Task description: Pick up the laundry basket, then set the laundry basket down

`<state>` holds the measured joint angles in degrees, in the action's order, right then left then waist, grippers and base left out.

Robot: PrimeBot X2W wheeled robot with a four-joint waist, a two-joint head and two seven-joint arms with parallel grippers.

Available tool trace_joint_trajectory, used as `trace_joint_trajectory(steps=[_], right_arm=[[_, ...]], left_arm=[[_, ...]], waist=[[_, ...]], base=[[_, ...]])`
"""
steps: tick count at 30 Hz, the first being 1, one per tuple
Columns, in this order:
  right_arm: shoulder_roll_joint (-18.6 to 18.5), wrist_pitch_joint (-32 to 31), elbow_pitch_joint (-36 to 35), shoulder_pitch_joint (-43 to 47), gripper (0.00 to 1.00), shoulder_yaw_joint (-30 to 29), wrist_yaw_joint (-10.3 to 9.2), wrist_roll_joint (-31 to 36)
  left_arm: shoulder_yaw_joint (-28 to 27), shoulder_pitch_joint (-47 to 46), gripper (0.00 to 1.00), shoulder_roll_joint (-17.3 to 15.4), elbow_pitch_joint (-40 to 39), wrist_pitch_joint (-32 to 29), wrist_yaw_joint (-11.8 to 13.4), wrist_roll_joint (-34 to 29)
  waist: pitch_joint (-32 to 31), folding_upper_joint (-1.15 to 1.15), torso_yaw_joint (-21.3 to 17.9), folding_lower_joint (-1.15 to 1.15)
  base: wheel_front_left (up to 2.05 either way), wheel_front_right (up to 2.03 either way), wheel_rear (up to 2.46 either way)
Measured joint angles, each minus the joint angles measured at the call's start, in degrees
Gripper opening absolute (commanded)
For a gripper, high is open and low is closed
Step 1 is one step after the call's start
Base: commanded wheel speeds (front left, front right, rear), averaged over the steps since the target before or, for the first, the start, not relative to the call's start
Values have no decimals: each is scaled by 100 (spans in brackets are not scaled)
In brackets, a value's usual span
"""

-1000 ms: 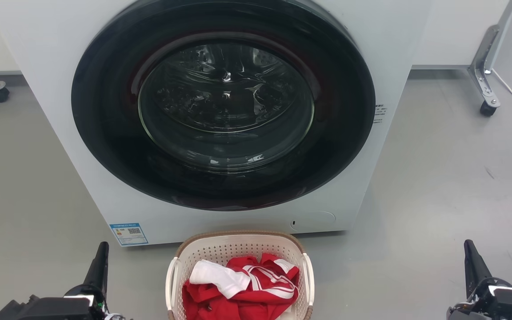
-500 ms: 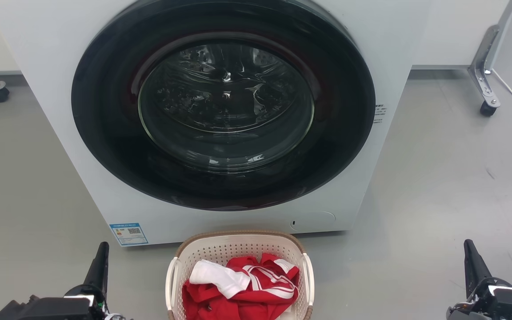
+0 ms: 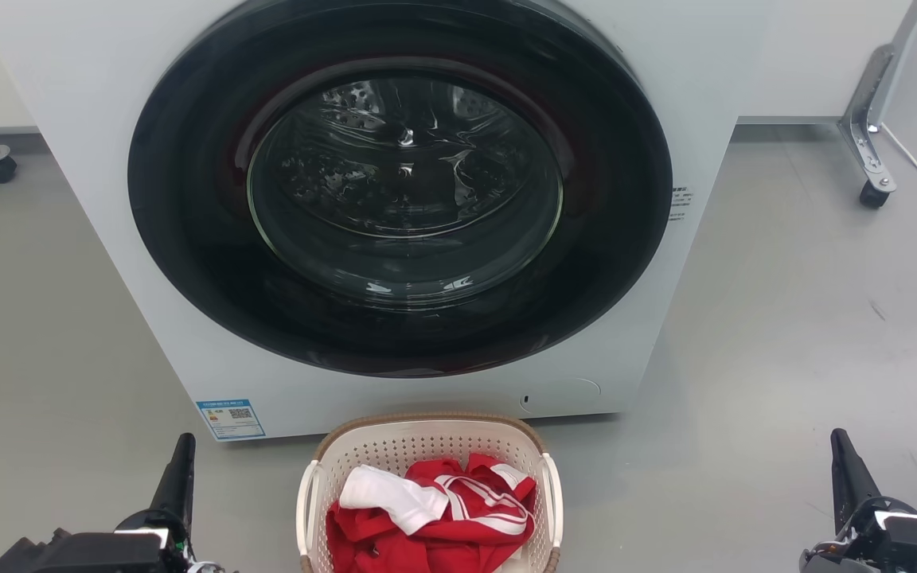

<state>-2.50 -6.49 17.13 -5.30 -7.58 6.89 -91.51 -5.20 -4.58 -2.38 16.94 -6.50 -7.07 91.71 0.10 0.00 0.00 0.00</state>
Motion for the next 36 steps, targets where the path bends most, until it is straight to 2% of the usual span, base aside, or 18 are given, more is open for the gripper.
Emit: trace_joint_trajectory(steps=[36], right_arm=[[0, 0, -1, 0, 0, 0, 1, 0]], left_arm=[[1, 0, 0, 1, 0, 0, 0, 1]], waist=[[0, 0, 0, 1]], base=[[0, 0, 0]])
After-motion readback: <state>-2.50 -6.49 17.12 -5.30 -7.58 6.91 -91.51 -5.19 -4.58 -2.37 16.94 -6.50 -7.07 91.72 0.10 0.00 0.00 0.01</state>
